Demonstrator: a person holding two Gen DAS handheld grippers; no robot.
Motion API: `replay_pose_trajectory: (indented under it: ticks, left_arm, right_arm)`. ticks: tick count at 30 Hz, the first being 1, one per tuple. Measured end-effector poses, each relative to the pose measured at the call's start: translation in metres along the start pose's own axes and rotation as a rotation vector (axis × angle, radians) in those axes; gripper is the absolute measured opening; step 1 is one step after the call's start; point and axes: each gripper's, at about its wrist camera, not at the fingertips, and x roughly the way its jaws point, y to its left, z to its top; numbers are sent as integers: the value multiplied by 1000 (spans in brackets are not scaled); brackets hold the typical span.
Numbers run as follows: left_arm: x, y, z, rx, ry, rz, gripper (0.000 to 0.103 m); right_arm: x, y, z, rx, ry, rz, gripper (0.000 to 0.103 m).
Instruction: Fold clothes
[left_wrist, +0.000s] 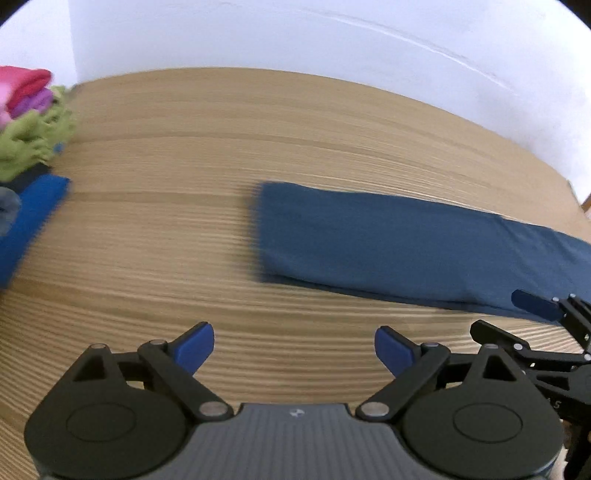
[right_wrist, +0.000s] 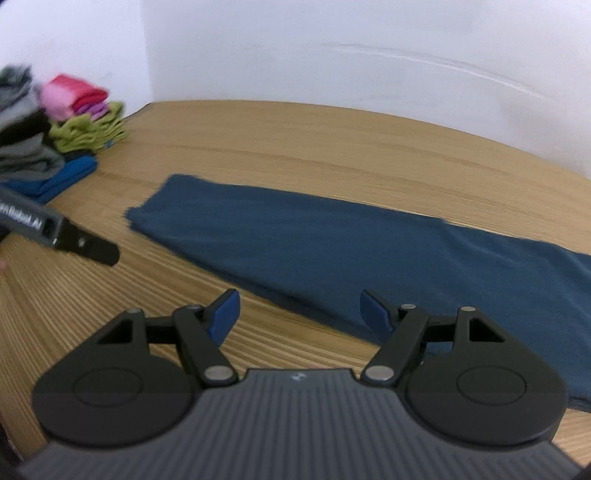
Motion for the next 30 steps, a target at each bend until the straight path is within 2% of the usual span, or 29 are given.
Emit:
replay_pose_trajectory:
  ticks: [3,5,9,12,14,16,17,18,20,25,27,30]
  left_arm:
    - [1,37,5,-7,-3,30,96]
    - [-1,57,5,-39,-7,25,96]
    - [-5,73,2,-69,-11,22,96]
    - [-6,80,-2,-89,0,12,96]
    - [-5,84,-6,-91,4,5,96]
    - [6,93,-5,-89,10,2,96]
    - [8,94,-5,-90,13,0,96]
    - [9,95,-6,-91,16,-2,96]
    - [10,95,-6,-88,20,-3,96]
    - [13,95,-2,-70,26,-2,96]
    - [16,93,0,-64,35,-5,96]
    - [22,87,7,-38,37,-18,96]
  right_arm:
    - [21,35,10,-18,-2,46,74]
    - [38,61,20,-72,-10,74,74]
    - [79,107,34,-203,-23,79,74]
    - [101,117,38,-211,-4,71,73]
    - [111,116,41,-163,9,90,73]
    - [116,112,43,-119,11,105,66]
    - [117,110,44,-108,9,107,58]
    - [118,111,45,-104,5,95,37]
    - [119,108,47,-78,-1,66,16]
    - [112,87,49,140,-19,144,12]
    - [101,78,50,250,-56,190,12]
    - [83,59,49,414,-125,214,12]
